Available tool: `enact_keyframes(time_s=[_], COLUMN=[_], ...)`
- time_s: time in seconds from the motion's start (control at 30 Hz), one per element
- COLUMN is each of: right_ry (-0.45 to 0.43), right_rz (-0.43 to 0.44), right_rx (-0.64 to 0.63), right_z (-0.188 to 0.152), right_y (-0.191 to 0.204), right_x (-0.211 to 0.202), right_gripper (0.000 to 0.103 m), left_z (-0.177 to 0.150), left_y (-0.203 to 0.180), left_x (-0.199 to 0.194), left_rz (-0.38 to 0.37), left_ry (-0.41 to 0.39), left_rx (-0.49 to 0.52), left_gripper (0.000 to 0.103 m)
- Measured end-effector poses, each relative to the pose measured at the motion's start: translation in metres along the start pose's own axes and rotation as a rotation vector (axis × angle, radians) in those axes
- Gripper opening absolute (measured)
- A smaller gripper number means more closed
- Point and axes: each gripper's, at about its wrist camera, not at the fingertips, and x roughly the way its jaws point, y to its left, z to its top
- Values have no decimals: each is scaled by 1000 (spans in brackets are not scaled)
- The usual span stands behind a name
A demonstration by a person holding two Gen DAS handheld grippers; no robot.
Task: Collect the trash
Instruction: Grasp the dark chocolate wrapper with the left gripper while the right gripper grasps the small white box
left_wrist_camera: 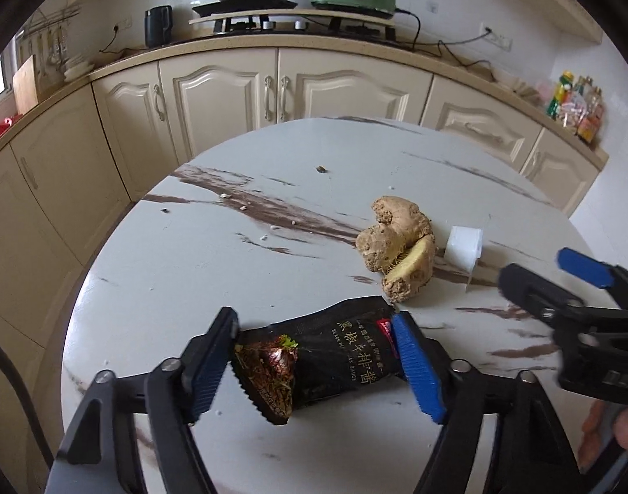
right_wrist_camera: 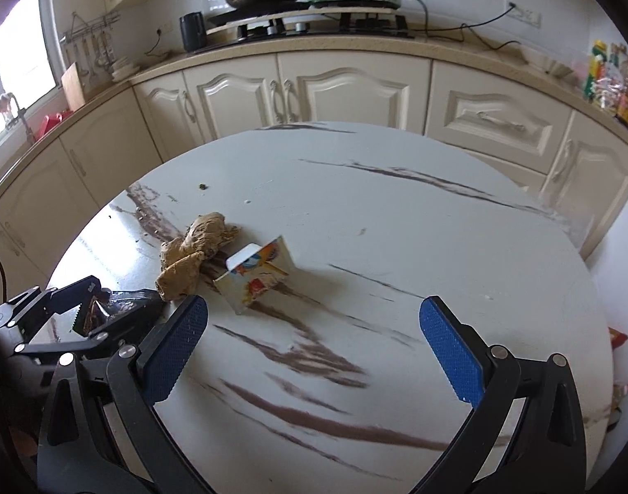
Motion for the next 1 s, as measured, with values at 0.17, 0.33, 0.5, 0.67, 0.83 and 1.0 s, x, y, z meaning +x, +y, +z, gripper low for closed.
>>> enact_keyframes(time_s=[0.17,0.33,0.5,0.67,0.83,1.0], right_ry=[41,75,77,90,97,82], right_rz=[2,-2,17,15,30,64], right_rx=[-59,-96,-129,-145,-129,-107], right_z=[9,14,19,19,11,5], right_y=[15,23,28,29,22,15], right_x=[21,40,45,41,31,21], right_gripper=[103,101,60,15,3,3], left_z=[-12,-49,-67,-72,-82,-88], left_y=[11,24,27,28,30,34], left_x=[-9,-43,-74,-84,-90,-106], left_rz=[-43,-33,-33,-82,-100,-94], left_ry=[3,-9,-25,9,26,-5], left_rx=[-35,-63,-72,-85,-87,-108], left_gripper=[63,63,60,4,7,25])
